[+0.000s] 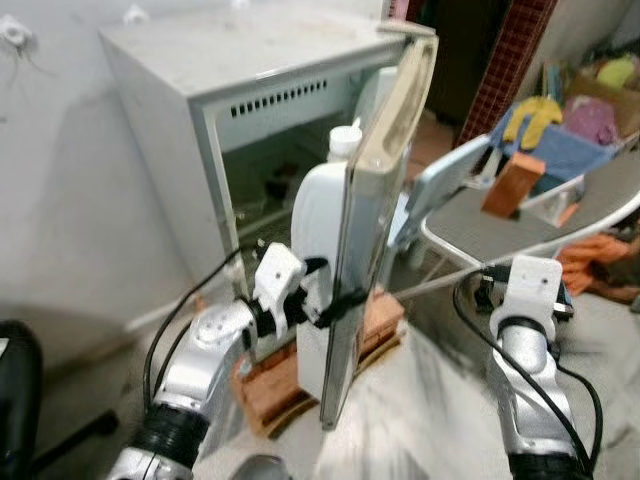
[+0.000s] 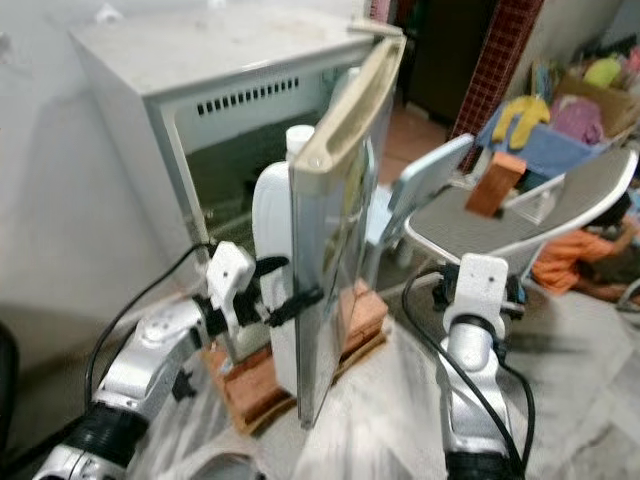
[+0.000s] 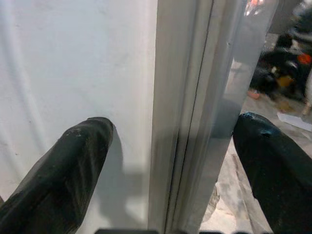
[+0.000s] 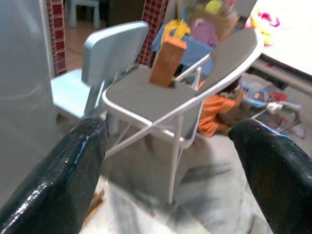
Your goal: Restocking fridge
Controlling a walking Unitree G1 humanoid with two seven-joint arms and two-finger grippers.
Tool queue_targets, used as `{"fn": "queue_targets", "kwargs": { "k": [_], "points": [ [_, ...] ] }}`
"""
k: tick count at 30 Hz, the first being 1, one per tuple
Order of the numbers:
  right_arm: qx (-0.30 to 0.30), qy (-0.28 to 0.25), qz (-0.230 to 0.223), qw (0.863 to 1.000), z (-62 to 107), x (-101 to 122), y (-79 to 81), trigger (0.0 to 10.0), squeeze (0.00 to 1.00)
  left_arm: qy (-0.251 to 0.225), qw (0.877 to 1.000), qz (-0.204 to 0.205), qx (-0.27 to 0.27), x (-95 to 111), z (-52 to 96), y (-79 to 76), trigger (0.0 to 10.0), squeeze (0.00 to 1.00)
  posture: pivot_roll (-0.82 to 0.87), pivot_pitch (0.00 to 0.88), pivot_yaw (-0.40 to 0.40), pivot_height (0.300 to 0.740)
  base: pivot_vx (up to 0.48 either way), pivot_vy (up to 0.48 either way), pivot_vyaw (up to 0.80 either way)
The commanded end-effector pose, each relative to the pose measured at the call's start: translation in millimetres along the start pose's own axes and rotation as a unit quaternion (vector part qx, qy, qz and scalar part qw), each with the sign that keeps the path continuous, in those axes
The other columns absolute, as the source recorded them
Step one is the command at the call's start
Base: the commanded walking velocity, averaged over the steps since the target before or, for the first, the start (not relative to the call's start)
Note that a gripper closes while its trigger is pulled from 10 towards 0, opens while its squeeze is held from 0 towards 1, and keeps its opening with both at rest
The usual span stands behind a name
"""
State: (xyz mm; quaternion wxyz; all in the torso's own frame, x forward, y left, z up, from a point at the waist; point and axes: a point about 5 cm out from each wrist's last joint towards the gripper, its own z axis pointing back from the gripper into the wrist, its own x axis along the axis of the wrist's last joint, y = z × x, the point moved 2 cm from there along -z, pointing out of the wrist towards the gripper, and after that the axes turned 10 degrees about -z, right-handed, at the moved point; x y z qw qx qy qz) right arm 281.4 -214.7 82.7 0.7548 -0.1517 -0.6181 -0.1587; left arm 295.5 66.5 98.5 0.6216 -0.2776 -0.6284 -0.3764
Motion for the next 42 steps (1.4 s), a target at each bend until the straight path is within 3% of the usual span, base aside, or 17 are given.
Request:
{"fn": "queue_targets", "kwargs": {
  "k": [1,12,26,33,39,42],
  "points": [
    [-0.009,-0.015,0.001,1.0,-2.7,9.1,-6.4,10.0,0.0,0.005,1.0,-0.006,-0.007,4.0,-11.1,-1.3,10.0,0.0,0.1,0.0,-0.057,0.74,0.36,-0.315,0.0],
    [-0.016,-0.018,-0.002,1.0,-0.6,10.9,-8.6,10.0,0.0,-0.001,0.999,-0.028,-0.017,9.4,-33.0,-0.5,10.0,0.0,0.09,0.0,-0.05,0.74,0.376,-0.295,0.0],
    [-0.029,-0.015,0.0,0.999,-0.3,10.6,-11.5,10.0,0.0,-0.001,0.998,-0.047,-0.029,8.6,-48.2,-6.7,10.0,0.0,0.08,0.0,-0.049,0.74,0.383,-0.285,0.0],
    [-0.047,-0.005,0.007,0.999,-2.2,7.3,-18.4,10.0,0.0,0.009,0.998,-0.062,0.013,4.9,-43.5,9.0,10.0,0.0,0.08,0.0,-0.05,0.74,0.384,-0.284,-0.48],
    [-0.046,-0.009,0.011,0.999,-1.8,8.4,-13.8,10.0,0.0,0.028,0.993,-0.076,0.083,-3.4,-27.1,32.5,10.0,0.0,0.08,0.0,-0.054,0.74,0.384,-0.284,-0.8],
    [-0.046,-0.01,0.012,0.999,-2.6,9.2,-13.4,10.0,0.0,0.03,0.992,-0.077,0.095,-5.0,-24.4,36.5,10.0,0.0,0.08,0.0,-0.055,0.74,0.382,-0.285,-0.8]
  ]
}}
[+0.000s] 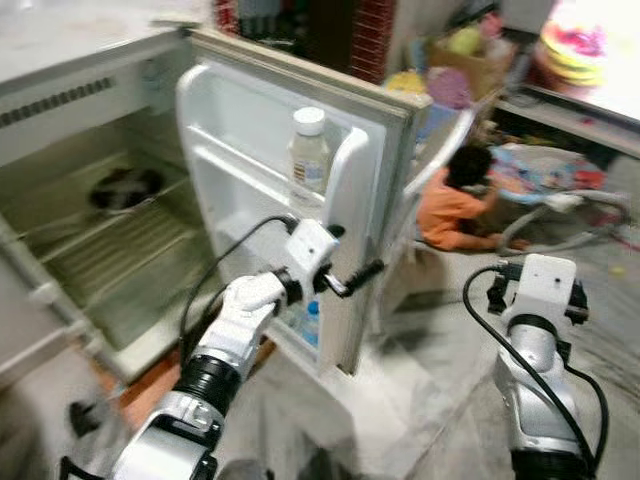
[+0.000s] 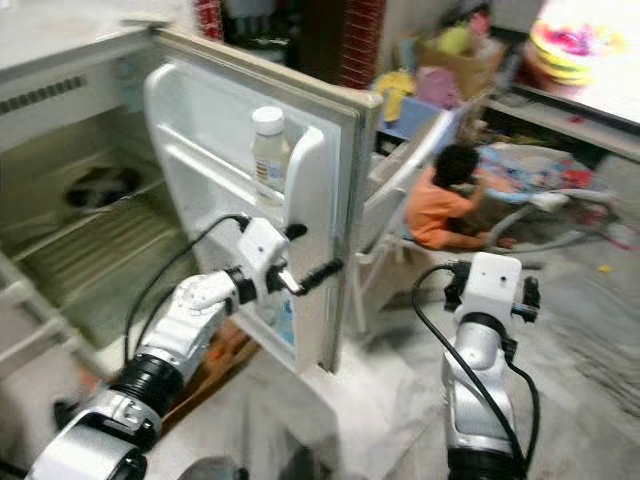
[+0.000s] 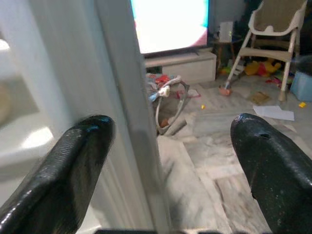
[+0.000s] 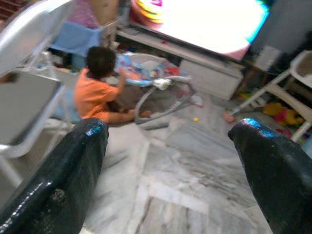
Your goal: Restocking fridge
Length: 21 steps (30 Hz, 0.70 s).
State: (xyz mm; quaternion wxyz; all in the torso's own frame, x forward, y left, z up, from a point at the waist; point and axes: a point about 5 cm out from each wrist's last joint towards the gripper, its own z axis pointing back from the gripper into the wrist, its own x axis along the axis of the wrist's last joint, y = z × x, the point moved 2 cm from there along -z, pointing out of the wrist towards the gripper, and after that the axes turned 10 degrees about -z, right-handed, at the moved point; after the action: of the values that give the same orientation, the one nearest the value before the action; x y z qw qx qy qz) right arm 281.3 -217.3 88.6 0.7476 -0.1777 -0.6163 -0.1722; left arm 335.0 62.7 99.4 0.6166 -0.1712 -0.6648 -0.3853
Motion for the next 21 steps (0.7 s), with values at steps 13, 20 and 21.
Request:
{"fn": "queue_targets", "kwargs": {
  "k": [13,20,21],
  "points": [
    [-0.008,-0.017,-0.002,1.0,-5.9,7.4,-6.7,10.0,0.0,0.01,0.998,0.001,0.057,-8.9,21.1,15.7,10.0,0.0,0.08,0.0,-0.052,0.74,0.349,-0.306,-0.25],
    [-0.002,-0.013,-0.001,1.0,-7.7,6.1,-1.2,10.0,0.0,0.035,0.995,0.006,0.097,-22.1,57.9,28.8,10.0,0.0,0.1,0.0,-0.053,0.74,0.273,-0.39,-0.8],
    [-0.001,-0.014,-0.001,1.0,-8.0,6.2,-0.5,10.0,0.0,0.037,0.994,0.003,0.106,-22.7,62.1,31.2,10.0,0.0,0.1,0.0,-0.053,0.74,0.319,-0.356,-0.8]
  ]
}}
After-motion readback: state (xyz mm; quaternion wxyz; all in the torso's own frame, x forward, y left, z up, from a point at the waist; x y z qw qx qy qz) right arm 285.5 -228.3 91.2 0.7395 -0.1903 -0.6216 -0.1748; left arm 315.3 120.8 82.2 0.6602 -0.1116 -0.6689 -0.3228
